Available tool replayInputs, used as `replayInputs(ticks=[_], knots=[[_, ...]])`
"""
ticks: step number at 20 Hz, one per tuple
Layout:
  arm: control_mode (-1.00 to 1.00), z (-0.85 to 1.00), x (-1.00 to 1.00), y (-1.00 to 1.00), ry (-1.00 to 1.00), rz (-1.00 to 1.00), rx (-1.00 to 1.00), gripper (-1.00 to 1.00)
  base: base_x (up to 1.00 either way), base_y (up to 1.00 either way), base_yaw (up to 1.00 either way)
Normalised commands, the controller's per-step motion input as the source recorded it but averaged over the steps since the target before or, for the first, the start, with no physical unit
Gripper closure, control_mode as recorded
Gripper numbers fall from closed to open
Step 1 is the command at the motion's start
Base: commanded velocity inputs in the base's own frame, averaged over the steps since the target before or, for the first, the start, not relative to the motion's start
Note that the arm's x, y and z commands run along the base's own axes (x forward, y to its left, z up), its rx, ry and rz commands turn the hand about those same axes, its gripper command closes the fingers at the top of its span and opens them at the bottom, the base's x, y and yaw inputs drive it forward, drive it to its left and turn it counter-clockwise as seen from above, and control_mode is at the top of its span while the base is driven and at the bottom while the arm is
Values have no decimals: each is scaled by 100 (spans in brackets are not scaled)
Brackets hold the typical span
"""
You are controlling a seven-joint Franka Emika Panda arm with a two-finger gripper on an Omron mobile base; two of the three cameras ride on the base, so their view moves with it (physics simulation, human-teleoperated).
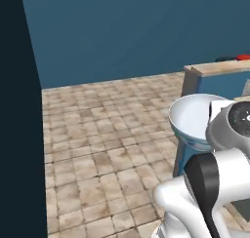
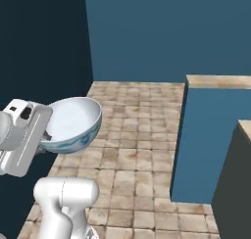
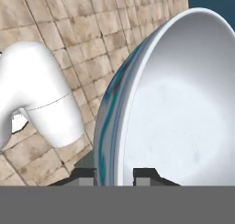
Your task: Pick up the bowls from the cabinet and place each bowl in front of a stool on the dining counter.
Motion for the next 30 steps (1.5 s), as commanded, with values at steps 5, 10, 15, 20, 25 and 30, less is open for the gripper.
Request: replayInputs(ticks=[5, 10, 15, 20, 25, 30], knots=[[100, 0, 0, 0, 0, 0, 0, 100, 100, 97, -15], [100, 0, 0, 0, 0, 0, 0, 100, 100, 50, -15], [100, 0, 0, 0, 0, 0, 0, 100, 100, 16, -24], [100, 0, 0, 0, 0, 0, 0, 100, 100, 16, -25], [100, 0, 0, 0, 0, 0, 0, 100, 100, 39, -30], [100, 0, 0, 0, 0, 0, 0, 100, 100, 46, -35]])
